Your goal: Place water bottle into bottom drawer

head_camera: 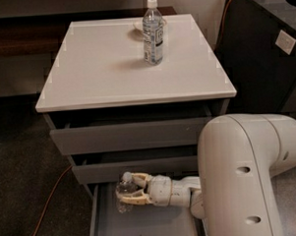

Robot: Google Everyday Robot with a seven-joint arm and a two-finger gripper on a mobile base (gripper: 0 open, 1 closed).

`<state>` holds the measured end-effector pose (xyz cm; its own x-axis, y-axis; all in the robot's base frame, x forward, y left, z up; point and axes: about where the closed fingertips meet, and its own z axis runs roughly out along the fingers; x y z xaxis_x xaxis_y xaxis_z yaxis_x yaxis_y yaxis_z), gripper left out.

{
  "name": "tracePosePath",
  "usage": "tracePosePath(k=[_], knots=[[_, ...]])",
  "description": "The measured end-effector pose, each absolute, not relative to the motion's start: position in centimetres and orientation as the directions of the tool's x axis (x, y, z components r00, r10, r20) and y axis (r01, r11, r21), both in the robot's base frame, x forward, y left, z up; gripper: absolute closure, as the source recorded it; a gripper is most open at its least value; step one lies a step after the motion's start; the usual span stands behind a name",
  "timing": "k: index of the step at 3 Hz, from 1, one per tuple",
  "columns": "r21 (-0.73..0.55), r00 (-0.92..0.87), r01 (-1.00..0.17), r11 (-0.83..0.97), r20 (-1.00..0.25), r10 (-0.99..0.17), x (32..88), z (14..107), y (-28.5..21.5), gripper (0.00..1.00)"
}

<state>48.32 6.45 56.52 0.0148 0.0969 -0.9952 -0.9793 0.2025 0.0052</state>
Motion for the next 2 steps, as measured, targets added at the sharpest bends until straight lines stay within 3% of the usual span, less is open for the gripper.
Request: tracePosePath(k=[2], knots=[[-0.029, 0.027, -0.979, 0.202, -1.000, -0.014, 47.1, 50.1, 8.5, 1.00]])
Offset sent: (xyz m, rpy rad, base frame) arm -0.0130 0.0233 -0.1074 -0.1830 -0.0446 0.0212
